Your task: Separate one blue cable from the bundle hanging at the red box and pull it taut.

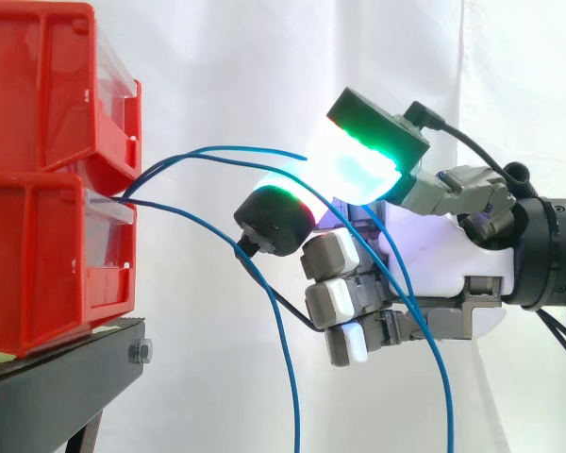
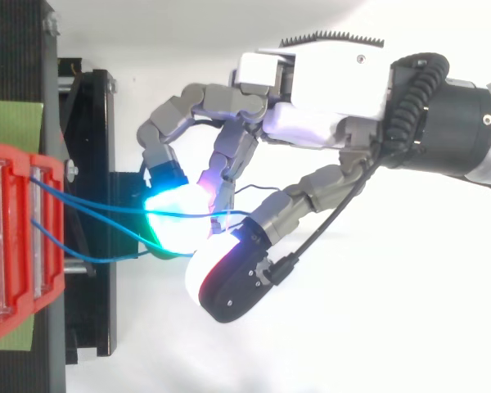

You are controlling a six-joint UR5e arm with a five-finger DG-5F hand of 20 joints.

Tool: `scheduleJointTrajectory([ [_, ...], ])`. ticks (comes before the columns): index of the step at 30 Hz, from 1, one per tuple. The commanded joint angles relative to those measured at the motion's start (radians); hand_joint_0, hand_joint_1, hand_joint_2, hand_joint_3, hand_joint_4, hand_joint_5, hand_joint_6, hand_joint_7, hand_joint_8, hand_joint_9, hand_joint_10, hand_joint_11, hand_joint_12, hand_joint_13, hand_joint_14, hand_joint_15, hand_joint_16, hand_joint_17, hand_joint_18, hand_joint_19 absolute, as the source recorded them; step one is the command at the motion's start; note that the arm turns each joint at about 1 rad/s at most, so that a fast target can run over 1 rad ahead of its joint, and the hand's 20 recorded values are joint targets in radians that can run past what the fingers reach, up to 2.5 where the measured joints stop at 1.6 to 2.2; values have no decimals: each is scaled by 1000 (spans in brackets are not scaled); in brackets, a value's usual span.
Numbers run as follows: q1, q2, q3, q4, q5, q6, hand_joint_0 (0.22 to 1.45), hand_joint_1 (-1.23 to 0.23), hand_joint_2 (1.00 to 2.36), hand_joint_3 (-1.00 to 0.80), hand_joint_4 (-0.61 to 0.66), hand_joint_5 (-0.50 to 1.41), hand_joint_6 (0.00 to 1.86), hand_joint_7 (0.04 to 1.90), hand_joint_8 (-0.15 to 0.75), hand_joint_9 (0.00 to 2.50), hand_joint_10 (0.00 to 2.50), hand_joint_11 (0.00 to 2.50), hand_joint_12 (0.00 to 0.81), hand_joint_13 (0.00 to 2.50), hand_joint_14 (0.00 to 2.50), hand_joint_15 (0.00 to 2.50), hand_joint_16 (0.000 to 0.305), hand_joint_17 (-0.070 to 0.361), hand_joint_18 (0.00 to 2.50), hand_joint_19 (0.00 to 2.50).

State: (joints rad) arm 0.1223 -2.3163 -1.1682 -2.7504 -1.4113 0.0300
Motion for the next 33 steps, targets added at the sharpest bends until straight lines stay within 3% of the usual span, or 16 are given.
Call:
scheduleJointTrajectory([
  [1,0,0,-1,0,0,2,485,-855,1000,-500,49,-106,887,1088,384,1206,13,658,346,1205,16,557,44,99,1084,615],
  [9,0,0,-1,2,0,4,487,-590,1000,-500,58,-102,844,1065,396,1198,16,619,354,1210,17,543,46,103,1090,623],
  [17,0,0,-1,3,0,4,590,-526,1000,-500,44,-105,836,1102,379,1205,14,624,334,1197,17,564,41,92,1046,672],
  [26,0,0,-1,3,0,4,590,-679,1016,-229,87,-106,838,1202,403,1213,16,645,356,1206,18,565,45,101,1076,661],
  [33,0,0,-1,3,0,4,610,-793,1015,-120,102,-132,900,1097,409,1169,14,676,373,1197,17,545,49,110,1100,627],
])
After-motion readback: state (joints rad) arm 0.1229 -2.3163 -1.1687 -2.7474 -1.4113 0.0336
